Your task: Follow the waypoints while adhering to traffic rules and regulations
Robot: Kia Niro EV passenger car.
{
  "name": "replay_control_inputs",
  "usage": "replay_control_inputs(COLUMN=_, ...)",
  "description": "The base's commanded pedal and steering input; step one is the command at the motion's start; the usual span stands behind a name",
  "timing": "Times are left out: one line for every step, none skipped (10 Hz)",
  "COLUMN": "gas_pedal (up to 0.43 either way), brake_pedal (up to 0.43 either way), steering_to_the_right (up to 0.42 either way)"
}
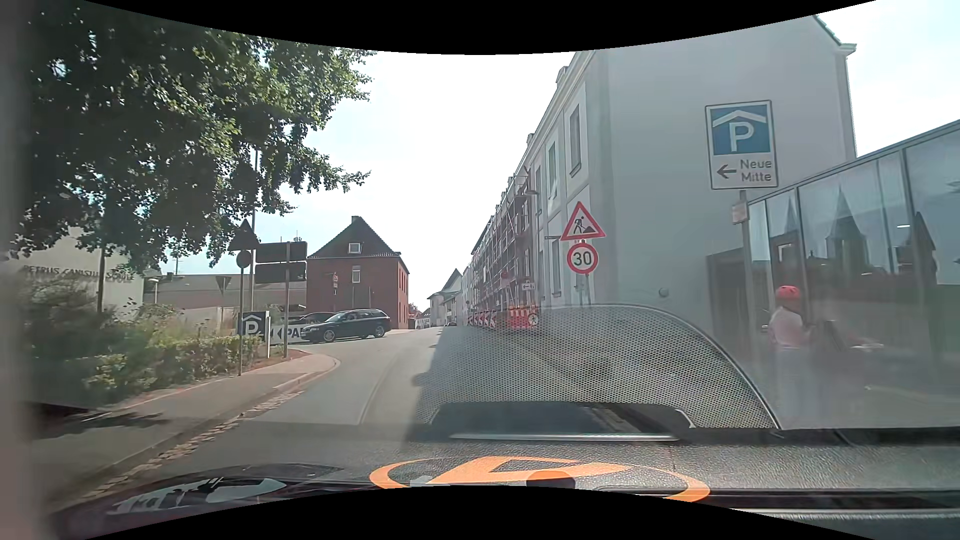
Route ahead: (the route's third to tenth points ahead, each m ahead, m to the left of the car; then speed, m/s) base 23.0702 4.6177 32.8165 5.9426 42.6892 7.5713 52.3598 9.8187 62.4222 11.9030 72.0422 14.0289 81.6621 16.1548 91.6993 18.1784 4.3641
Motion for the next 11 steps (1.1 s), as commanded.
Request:
replay_control_inputs(gas_pedal=0.059, brake_pedal=0.0, steering_to_the_right=-0.065)
replay_control_inputs(gas_pedal=0.059, brake_pedal=0.0, steering_to_the_right=-0.065)
replay_control_inputs(gas_pedal=0.059, brake_pedal=0.0, steering_to_the_right=-0.064)
replay_control_inputs(gas_pedal=0.059, brake_pedal=0.0, steering_to_the_right=-0.06)
replay_control_inputs(gas_pedal=0.059, brake_pedal=0.0, steering_to_the_right=-0.056)
replay_control_inputs(gas_pedal=0.059, brake_pedal=0.0, steering_to_the_right=-0.049)
replay_control_inputs(gas_pedal=0.047, brake_pedal=0.0, steering_to_the_right=-0.047)
replay_control_inputs(gas_pedal=0.047, brake_pedal=0.0, steering_to_the_right=-0.047)
replay_control_inputs(gas_pedal=0.047, brake_pedal=0.0, steering_to_the_right=-0.046)
replay_control_inputs(gas_pedal=0.047, brake_pedal=0.0, steering_to_the_right=-0.044)
replay_control_inputs(gas_pedal=0.039, brake_pedal=0.0, steering_to_the_right=-0.041)
